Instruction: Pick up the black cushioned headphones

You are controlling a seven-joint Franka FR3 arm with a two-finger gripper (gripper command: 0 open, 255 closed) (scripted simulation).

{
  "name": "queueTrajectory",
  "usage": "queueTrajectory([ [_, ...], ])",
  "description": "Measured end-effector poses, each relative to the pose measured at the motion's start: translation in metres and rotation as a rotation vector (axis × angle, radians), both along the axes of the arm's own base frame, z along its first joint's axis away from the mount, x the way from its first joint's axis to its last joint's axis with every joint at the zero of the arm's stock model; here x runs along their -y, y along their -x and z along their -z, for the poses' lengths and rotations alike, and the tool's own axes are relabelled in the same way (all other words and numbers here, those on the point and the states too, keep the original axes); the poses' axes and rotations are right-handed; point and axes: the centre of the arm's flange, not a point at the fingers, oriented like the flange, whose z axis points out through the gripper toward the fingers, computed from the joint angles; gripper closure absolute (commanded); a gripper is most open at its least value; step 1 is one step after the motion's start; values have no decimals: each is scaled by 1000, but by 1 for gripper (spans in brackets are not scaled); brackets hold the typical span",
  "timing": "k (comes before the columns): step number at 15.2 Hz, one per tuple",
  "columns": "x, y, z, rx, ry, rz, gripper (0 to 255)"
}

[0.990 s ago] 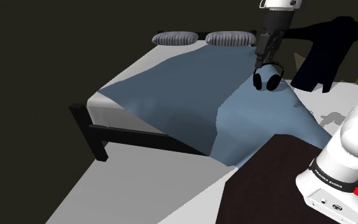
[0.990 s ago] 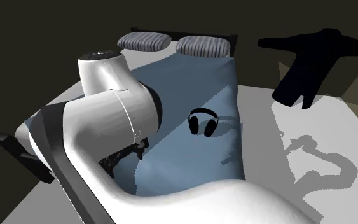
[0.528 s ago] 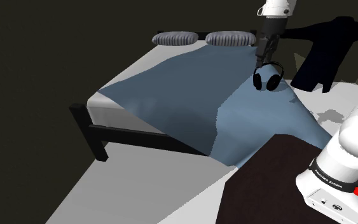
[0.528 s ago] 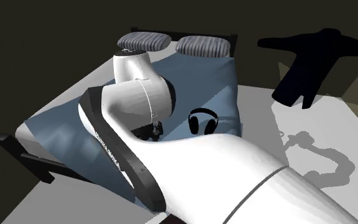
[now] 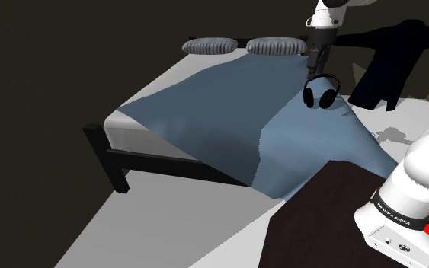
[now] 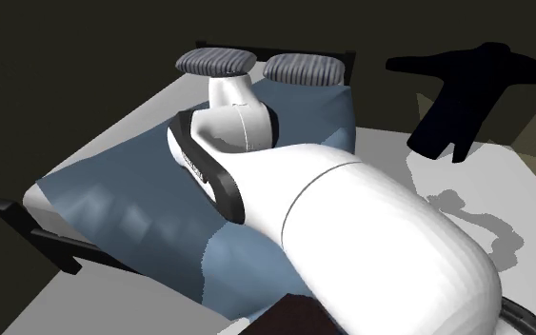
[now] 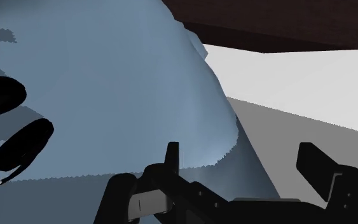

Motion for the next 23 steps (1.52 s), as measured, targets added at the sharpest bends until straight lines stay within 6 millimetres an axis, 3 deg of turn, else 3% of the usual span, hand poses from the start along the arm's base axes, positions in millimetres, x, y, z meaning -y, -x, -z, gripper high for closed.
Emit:
queueTrajectory([
  [23,251,-151,88,-114,48,-85,0],
])
